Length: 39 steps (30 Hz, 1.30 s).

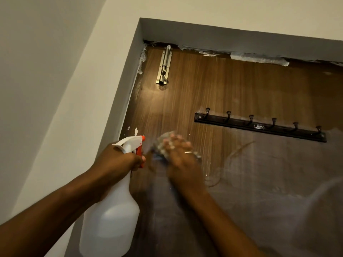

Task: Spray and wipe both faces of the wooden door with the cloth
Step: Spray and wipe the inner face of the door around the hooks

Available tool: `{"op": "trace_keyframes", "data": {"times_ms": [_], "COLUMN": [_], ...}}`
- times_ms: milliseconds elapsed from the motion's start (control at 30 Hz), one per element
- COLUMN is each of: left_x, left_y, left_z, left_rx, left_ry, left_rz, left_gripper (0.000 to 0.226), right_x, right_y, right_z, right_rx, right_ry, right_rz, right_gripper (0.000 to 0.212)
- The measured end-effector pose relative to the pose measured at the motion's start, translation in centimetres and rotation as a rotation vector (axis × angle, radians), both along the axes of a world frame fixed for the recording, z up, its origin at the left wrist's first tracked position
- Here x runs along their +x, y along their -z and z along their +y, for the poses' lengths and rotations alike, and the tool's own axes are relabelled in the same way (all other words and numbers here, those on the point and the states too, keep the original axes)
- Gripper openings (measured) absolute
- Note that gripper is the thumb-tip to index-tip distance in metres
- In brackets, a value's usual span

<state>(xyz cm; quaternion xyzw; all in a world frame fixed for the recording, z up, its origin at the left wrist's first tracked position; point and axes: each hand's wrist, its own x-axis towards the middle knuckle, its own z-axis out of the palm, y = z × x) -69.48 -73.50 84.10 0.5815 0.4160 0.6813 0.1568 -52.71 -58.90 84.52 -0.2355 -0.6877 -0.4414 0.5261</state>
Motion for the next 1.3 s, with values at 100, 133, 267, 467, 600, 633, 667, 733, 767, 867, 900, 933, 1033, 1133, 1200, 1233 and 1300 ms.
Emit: {"op": "trace_keyframes", "data": {"times_ms": [100, 133, 267, 467, 600, 633, 667, 733, 767, 867, 900, 933, 1033, 1133, 1200, 1233, 1300], "left_x": [1.2, 1.8, 5.0, 9.3, 11.3, 11.7, 12.3, 13.5, 14.2, 16.0, 16.6, 17.0, 18.0, 18.9, 19.7, 20.3, 21.3], "left_y": [-0.4, -0.7, -1.7, -0.8, -0.7, -0.8, -1.0, -1.3, -1.4, -1.0, -0.8, -0.5, 0.3, 0.5, 0.5, 0.5, 0.6], "left_z": [0.7, 0.9, 1.7, 2.4, 2.7, 3.0, 3.3, 3.7, 3.9, 4.1, 3.9, 3.6, 3.0, 3.0, 3.3, 3.5, 4.2], "left_rx": [-0.002, 0.001, 0.02, -0.024, -0.015, -0.017, -0.024, -0.034, -0.038, -0.05, -0.045, -0.039, -0.052, -0.062, -0.077, -0.088, -0.126], "left_ry": [0.035, 0.061, 0.118, 0.205, 0.249, 0.251, 0.246, 0.225, 0.209, 0.204, 0.209, 0.21, 0.237, 0.246, 0.241, 0.235, 0.215], "left_rz": [0.028, 0.032, 0.056, 0.034, 0.057, 0.073, 0.074, 0.036, 0.007, 0.007, 0.039, 0.064, 0.08, 0.085, 0.065, 0.052, -0.001], "left_gripper": [0.05, 0.05, 0.044, 0.03, 0.037, 0.04, 0.041, 0.029, 0.021, 0.023, 0.028, 0.031, 0.034, 0.039, 0.036, 0.032, 0.026], "right_x": [4.6, 4.3, 1.4, 12.7, 16.0, 14.7, 13.0, 10.3, 9.6, 11.9, 13.8, 16.2, 23.8, 25.0, 22.3, 20.8, 18.6], "right_y": [-3.8, -5.1, -5.0, 2.1, -2.8, -4.1, -4.9, -4.9, -4.3, -1.6, -0.4, 0.8, 1.8, -2.1, -4.4, -4.8, -4.2], "right_z": [0.3, 0.5, 0.2, 0.0, 0.3, 0.3, 0.1, 0.0, 0.0, 0.0, 0.0, -0.1, 0.1, 0.6, 0.7, 0.8, 0.8], "right_rx": [-0.078, -0.076, -0.098, -0.023, -0.052, -0.036, -0.023, -0.037, -0.039, -0.035, -0.03, -0.021, -0.048, -0.089, -0.055, -0.05, -0.038], "right_ry": [0.127, 0.138, 0.064, 0.153, 0.205, 0.212, 0.22, 0.2, 0.181, 0.169, 0.177, 0.182, 0.207, 0.22, 0.188, 0.171, 0.162], "right_rz": [0.328, 0.346, 0.043, 0.02, 0.506, 0.519, 0.487, 0.345, 0.247, 0.003, -0.035, -0.02, 0.305, 0.562, 0.538, 0.487, 0.281], "right_gripper": [0.057, 0.06, 0.055, 0.047, 0.056, 0.056, 0.056, 0.056, 0.056, 0.055, 0.053, 0.05, 0.048, 0.057, 0.06, 0.059, 0.057]}}
